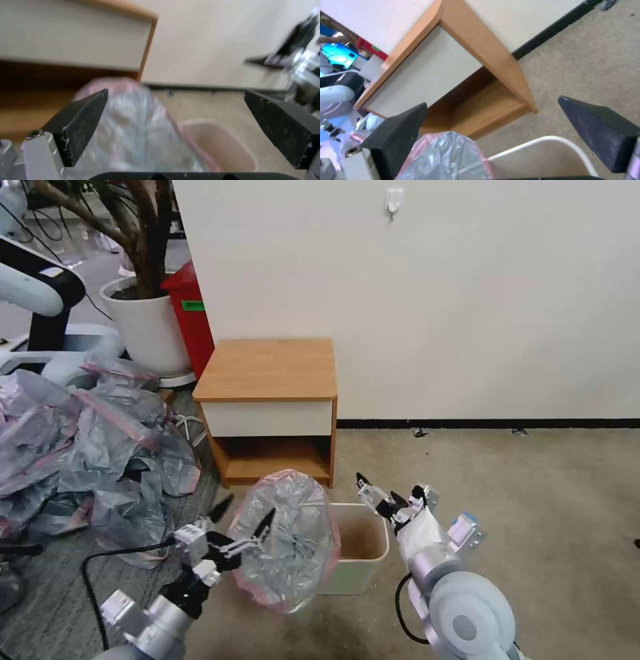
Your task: Pick up the garbage bag from the table and place it over the trash can.
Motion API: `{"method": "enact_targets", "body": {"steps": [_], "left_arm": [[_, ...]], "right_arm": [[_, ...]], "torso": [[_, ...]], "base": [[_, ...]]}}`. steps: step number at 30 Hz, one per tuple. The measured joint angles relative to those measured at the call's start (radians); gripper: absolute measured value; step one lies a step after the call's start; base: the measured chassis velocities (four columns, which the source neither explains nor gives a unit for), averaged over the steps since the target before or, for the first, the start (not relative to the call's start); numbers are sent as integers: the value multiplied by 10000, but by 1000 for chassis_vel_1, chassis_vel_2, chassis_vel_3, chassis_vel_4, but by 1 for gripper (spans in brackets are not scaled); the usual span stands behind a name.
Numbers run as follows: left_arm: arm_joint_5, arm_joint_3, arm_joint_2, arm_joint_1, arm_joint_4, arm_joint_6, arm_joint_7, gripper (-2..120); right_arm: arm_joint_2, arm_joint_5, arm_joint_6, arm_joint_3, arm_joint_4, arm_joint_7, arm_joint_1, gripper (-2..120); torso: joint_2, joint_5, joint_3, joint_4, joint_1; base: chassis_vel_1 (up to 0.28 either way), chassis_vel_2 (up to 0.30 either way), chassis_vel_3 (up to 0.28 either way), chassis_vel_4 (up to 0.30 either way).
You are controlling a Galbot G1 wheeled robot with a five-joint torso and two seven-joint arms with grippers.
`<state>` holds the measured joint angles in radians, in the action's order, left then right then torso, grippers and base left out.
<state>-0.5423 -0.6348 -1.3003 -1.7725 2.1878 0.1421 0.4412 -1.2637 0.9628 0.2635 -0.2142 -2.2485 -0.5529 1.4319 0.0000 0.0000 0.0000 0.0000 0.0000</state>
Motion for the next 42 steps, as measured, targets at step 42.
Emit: {"method": "enact_targets", "body": {"steps": [42], "left_arm": [[175, 1901, 305, 1879, 362, 5548, -5458, 95]], "right_arm": [[-136, -570, -662, -525, 292, 35, 647, 100]], "torso": [[0, -1, 0, 0, -1]], "base": [[0, 0, 0, 0]]}}
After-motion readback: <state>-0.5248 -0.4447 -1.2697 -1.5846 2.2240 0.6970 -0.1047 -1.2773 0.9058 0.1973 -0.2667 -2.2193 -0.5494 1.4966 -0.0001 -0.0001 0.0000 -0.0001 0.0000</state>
